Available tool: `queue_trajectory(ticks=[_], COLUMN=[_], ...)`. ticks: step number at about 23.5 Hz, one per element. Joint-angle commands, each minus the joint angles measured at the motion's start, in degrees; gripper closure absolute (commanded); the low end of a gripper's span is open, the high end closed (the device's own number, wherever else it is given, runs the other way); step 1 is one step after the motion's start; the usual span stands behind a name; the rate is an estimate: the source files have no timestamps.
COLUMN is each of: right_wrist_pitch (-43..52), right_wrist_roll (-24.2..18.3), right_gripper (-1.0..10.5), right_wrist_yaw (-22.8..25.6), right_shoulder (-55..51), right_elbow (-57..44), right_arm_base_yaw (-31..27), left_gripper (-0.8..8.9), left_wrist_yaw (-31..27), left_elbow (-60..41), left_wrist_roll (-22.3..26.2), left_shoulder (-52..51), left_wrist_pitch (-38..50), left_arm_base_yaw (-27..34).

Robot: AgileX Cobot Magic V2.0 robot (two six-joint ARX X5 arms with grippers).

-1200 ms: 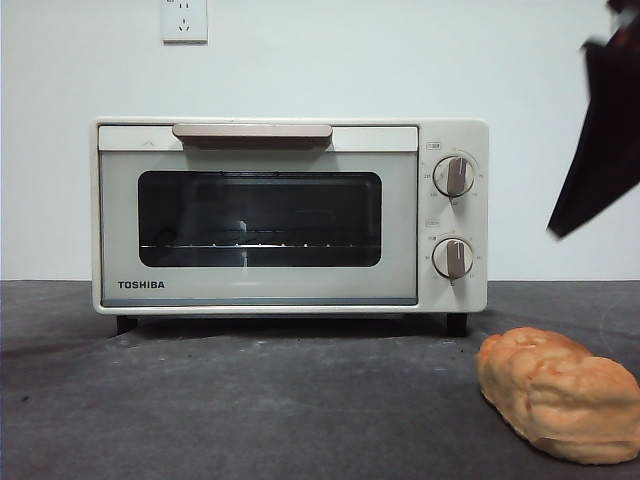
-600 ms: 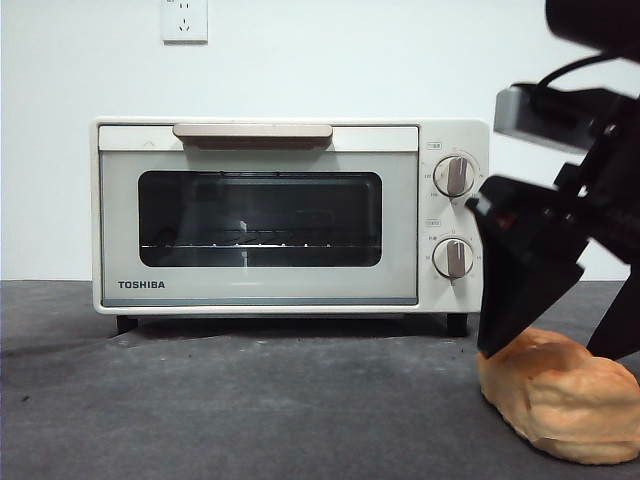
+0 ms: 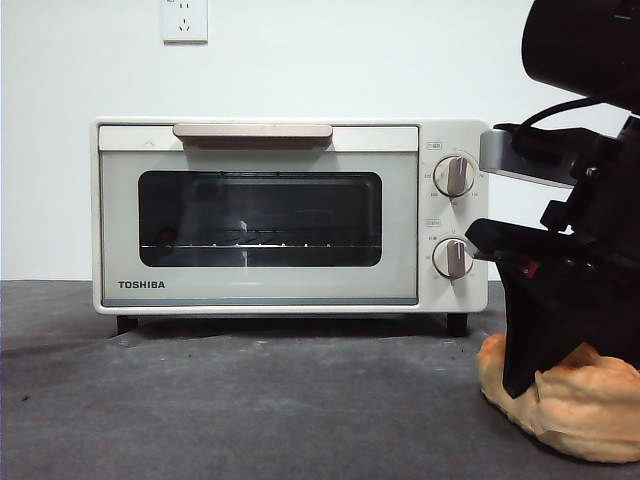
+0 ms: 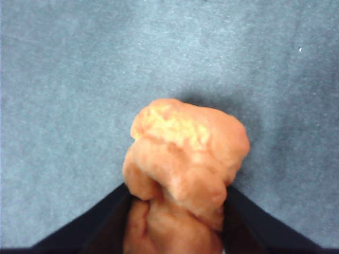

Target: The left arm flap open the oven, the right arm pick bread and place it into oven, the left arm flap close the oven

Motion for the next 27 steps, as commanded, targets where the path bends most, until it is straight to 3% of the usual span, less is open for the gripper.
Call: queue_trajectory(ticks=[1, 7, 12, 27], right_wrist_pitch=[0.4, -5.1, -11.7, -19.6], right_wrist_roll=[0.6, -0.1, -0.6, -2.1], right_gripper=[7.5, 7.5, 7.5, 7.5], right_wrist_yaw=[0.0, -0.2, -0.1, -0.1], right_shoulder=[-0.7, -10.8, -18.9, -27.6], right_elbow=[0.3, 3.2, 7.9, 13.1], right_arm_base_yaw=[0.5, 0.5, 0.5, 0.5], left_gripper=[7.98, 7.97, 7.97, 7.97], left_wrist_yaw=[0.4, 0.3, -0.8, -11.8], left_elbow=[1.3, 1.3, 1.3, 1.4], left_wrist_roll=[0.4, -5.9, -10.3, -10.5], left_shoulder=[0.3, 1.3, 8.1, 26.3], left_wrist_pitch=[0.8, 10.8, 21.0, 42.4], left_arm_base_yaw=[-0.1, -3.6, -9.8, -20.1])
